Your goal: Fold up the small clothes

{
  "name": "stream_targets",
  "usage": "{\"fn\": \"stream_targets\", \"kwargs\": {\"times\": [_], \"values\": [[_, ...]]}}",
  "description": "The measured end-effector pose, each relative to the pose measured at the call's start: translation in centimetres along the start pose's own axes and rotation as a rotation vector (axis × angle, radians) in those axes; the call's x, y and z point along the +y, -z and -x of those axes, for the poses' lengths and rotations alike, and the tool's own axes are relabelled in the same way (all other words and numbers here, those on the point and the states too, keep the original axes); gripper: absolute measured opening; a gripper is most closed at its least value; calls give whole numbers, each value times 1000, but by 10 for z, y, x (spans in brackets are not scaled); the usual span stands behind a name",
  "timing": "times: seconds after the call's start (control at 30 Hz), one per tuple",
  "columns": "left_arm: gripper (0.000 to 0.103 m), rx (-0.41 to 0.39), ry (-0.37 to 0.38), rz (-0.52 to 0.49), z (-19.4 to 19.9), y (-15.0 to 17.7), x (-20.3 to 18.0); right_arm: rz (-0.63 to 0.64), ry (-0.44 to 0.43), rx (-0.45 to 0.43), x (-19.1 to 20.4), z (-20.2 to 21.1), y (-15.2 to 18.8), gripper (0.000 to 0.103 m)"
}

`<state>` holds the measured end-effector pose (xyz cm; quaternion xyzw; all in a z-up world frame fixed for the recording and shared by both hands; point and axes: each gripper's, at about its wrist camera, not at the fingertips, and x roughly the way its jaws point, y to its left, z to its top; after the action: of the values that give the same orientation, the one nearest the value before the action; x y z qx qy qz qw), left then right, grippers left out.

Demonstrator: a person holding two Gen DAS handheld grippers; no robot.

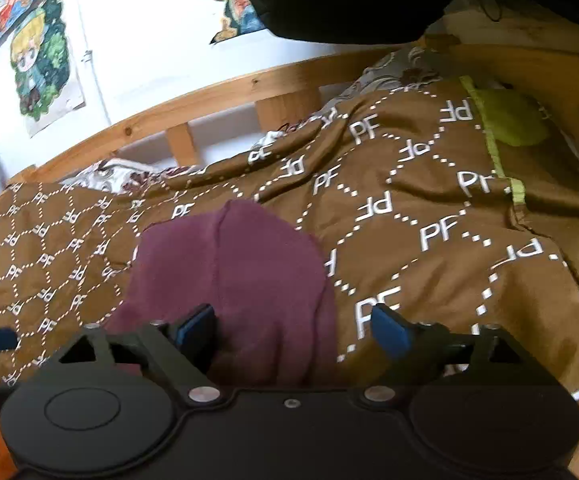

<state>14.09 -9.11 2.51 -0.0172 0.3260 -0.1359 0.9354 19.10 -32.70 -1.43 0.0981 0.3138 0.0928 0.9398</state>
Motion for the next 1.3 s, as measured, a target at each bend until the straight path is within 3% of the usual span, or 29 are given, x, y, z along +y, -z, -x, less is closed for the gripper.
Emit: {"fn": "stream_targets", "kwargs": {"times": [0.23,0.37,0.63,0.9,1.1,1.23,1.3], "values": [[102,122,-118,61,-18,5,18,78,39,46,14,11,13,93],[102,142,-116,52,-20,11,17,115,62,59,20,22,22,95],[102,176,-113,38,-22,22,16,157,43,-41,35,51,23,102],[102,189,-110,38,-25,25,16,232,103,22,44,48,29,102],[103,210,-102,29,-31,29,16,300,167,117,41,34,39,102],[103,218,-105,30,-34,32,16,316,171,148,39,27,46,102],[103,221,-105,33,-35,33,17,316,143,120,38,32,45,102]]}}
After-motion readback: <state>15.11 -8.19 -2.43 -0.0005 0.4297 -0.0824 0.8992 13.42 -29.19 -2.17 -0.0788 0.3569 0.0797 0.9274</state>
